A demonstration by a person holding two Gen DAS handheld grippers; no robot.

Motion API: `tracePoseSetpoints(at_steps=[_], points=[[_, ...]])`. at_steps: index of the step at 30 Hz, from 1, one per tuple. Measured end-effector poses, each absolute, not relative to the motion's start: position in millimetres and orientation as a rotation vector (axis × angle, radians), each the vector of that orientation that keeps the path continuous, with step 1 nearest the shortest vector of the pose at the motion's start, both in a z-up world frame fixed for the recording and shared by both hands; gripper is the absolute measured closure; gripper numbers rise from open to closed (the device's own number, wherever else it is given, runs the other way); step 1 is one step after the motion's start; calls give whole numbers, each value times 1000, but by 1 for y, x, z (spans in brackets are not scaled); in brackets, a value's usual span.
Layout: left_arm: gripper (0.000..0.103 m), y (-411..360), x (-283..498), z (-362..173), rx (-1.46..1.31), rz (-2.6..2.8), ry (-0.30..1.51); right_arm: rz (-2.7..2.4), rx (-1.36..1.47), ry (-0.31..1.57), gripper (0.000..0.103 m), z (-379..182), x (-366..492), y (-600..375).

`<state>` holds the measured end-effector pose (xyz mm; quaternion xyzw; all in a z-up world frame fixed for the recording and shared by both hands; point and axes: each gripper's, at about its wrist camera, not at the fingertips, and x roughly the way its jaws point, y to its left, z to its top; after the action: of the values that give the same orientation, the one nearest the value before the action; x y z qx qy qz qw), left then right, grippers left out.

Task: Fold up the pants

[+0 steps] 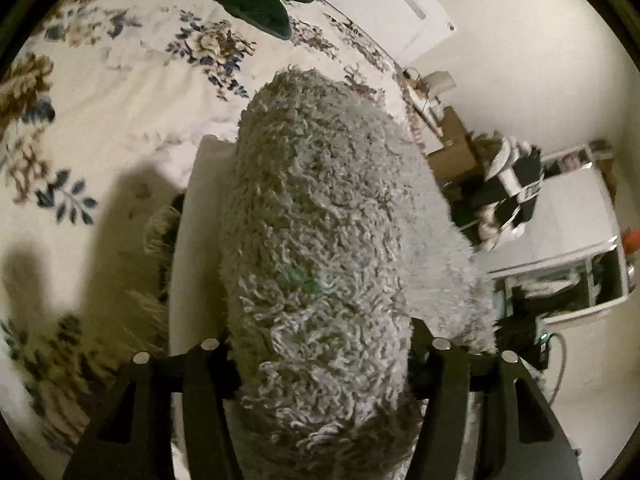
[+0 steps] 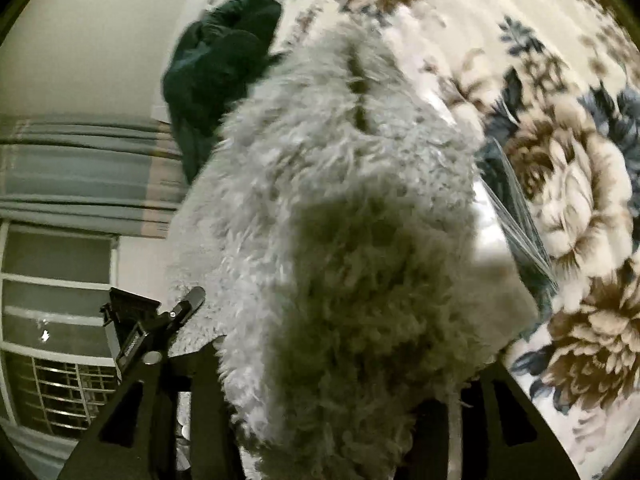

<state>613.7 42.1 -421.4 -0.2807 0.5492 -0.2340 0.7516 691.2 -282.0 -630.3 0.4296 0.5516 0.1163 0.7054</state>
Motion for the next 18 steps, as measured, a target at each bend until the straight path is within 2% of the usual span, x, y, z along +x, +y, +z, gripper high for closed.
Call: tracePoseSetpoints(at_steps=[1, 2, 3, 4, 7, 9, 13, 18], points=[[42, 42, 611, -418, -594, -505, 1197, 247, 933, 1229, 39, -630, 692, -284], [38, 41, 608, -415, -572, -489, 1202, 219, 889, 1237, 29, -628, 691, -286], [30, 39, 605, -411, -528, -458, 1217, 179, 832, 1252, 17, -625, 690, -287], [24, 38, 602, -406, -488, -432, 1225, 143, 773, 1262, 14, -618, 687, -286], [14, 34, 588, -389, -369, -373, 1203, 25, 553, 1283, 9, -596, 676, -281], [12, 31, 577, -378, -292, -328, 1185, -31, 465, 1286, 2, -582, 664, -275], [12, 24, 558, -357, -159, -263, 1138, -140, 262, 1218, 0, -538, 634, -258], [12, 16, 532, -324, -63, -191, 1063, -172, 174, 1136, 0, -473, 598, -228]])
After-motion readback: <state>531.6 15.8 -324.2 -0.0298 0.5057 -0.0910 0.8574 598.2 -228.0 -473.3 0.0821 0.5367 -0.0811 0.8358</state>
